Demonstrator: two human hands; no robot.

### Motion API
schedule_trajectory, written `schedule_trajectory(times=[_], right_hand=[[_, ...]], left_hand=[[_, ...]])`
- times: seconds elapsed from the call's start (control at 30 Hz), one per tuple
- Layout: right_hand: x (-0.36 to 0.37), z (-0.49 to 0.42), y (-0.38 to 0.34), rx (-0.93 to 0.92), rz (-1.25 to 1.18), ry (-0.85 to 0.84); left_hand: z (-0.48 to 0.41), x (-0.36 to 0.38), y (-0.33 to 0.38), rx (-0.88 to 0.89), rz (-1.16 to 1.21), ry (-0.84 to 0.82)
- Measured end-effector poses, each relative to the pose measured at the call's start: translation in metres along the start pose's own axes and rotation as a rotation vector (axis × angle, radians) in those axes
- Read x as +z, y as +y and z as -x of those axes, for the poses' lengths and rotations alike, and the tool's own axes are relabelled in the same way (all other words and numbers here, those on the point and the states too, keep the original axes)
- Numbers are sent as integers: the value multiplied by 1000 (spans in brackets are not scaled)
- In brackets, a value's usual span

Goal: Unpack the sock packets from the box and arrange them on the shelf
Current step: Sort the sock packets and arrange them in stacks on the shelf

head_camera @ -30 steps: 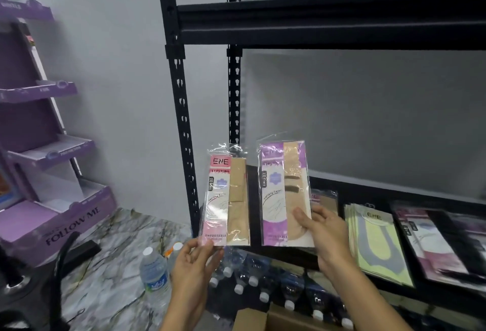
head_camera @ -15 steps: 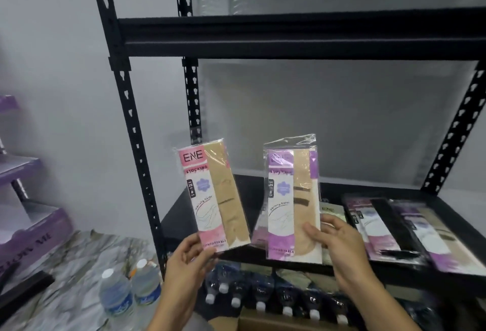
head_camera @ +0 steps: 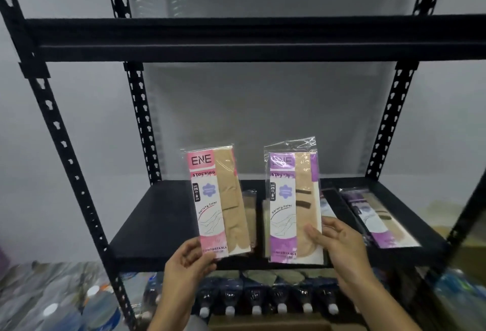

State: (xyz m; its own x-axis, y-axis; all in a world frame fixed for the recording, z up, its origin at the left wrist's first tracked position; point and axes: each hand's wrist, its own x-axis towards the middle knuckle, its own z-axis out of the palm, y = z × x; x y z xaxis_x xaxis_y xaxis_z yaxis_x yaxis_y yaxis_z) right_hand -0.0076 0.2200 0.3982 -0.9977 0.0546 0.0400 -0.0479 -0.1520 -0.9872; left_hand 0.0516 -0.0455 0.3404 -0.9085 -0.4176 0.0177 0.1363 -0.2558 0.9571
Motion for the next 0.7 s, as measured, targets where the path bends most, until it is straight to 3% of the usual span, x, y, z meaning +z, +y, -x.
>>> schedule_trajectory(times=[0.43,0.7], right_hand=[[-47,-10,-11,-37,7,117],[-140,-57,-16,-4,99,290]], left_hand=[[-3,54,-14,-52,-18,-114],[-4,96,-27,-78,-22,-196]])
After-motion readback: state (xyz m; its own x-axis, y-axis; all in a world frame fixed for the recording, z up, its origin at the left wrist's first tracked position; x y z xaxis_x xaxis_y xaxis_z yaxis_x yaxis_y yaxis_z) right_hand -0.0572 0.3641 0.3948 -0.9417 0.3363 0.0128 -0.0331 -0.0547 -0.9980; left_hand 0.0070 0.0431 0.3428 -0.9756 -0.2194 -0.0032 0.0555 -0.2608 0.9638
